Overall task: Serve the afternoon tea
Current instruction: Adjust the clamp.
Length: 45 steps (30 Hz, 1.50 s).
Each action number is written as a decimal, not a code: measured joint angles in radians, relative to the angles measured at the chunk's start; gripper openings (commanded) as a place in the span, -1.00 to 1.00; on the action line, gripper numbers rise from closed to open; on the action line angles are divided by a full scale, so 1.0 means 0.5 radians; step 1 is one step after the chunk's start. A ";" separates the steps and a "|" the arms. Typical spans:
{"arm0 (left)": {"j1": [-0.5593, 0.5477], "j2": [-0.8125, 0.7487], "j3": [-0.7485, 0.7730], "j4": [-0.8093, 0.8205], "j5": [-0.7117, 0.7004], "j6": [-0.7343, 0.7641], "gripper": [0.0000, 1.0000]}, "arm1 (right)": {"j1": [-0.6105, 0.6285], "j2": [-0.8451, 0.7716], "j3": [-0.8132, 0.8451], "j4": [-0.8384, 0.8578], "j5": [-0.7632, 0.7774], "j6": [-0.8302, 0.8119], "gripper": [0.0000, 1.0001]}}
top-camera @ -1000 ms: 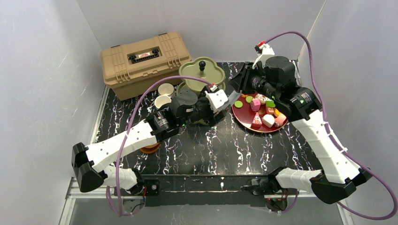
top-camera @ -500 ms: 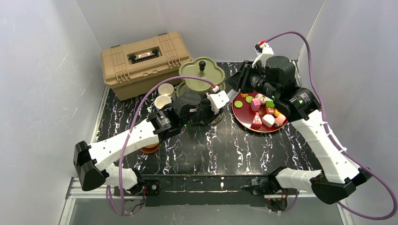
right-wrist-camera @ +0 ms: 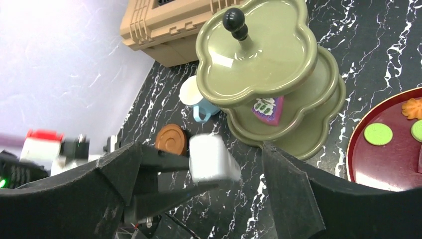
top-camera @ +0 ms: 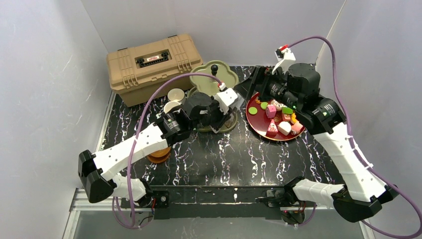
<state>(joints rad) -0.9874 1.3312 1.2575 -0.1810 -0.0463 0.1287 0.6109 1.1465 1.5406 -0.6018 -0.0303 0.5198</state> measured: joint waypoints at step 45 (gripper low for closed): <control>0.092 0.175 0.279 -0.119 0.055 0.072 0.55 | 0.008 0.050 -0.461 0.349 -0.063 0.182 -0.30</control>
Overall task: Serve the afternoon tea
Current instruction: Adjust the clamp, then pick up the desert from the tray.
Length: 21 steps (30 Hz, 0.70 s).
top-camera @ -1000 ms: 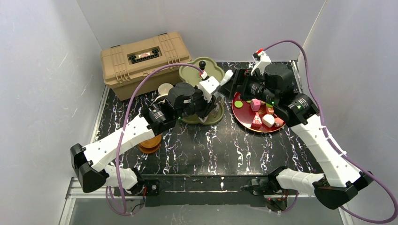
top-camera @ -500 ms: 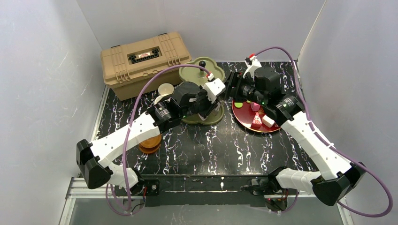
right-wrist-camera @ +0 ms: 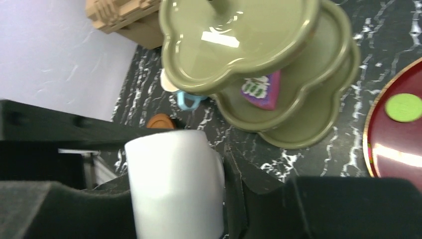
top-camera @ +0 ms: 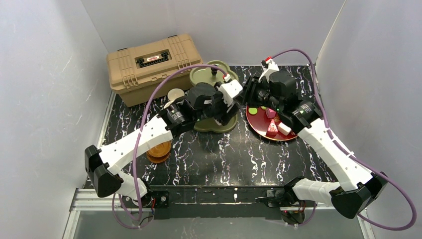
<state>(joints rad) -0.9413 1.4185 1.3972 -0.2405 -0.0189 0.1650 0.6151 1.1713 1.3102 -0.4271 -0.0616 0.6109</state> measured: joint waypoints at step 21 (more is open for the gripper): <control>0.245 -0.151 0.255 -0.495 0.220 -0.153 0.96 | -0.088 -0.182 -0.299 -0.456 1.209 -0.438 -0.43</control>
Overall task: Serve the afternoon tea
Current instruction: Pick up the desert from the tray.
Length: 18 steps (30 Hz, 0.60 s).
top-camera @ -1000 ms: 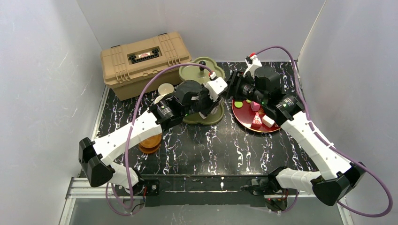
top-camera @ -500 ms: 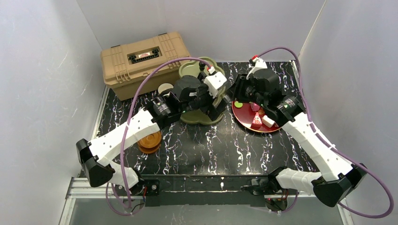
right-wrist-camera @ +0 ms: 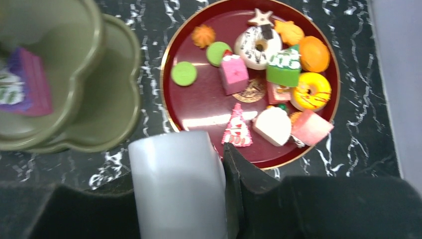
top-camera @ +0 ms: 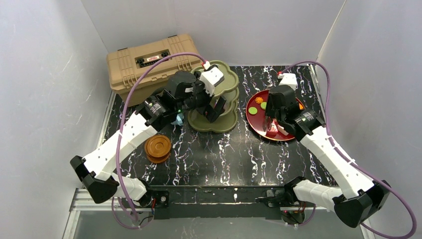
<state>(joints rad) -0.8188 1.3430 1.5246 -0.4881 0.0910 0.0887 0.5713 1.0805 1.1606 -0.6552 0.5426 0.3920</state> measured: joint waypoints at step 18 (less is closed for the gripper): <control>0.146 0.111 0.453 -0.448 0.025 -0.018 0.96 | -0.163 0.043 -0.260 0.327 0.323 -0.104 -0.23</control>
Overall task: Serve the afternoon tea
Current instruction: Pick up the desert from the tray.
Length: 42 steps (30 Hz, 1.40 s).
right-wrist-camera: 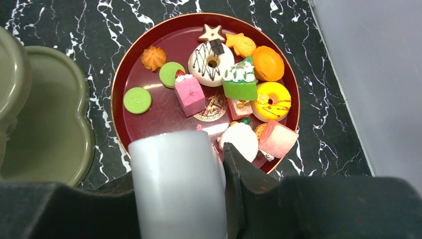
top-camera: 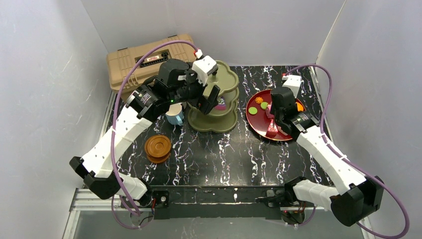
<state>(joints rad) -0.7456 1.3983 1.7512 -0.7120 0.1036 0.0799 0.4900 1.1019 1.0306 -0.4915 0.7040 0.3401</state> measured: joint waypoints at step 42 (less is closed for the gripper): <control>0.001 -0.007 -0.051 0.049 0.114 -0.042 0.96 | -0.218 0.138 -0.331 0.499 -0.217 0.094 0.16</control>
<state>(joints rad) -0.7452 1.3949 1.7256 -0.6876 0.1608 0.0589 0.3809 1.1709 0.8650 -0.2420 0.5953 0.3870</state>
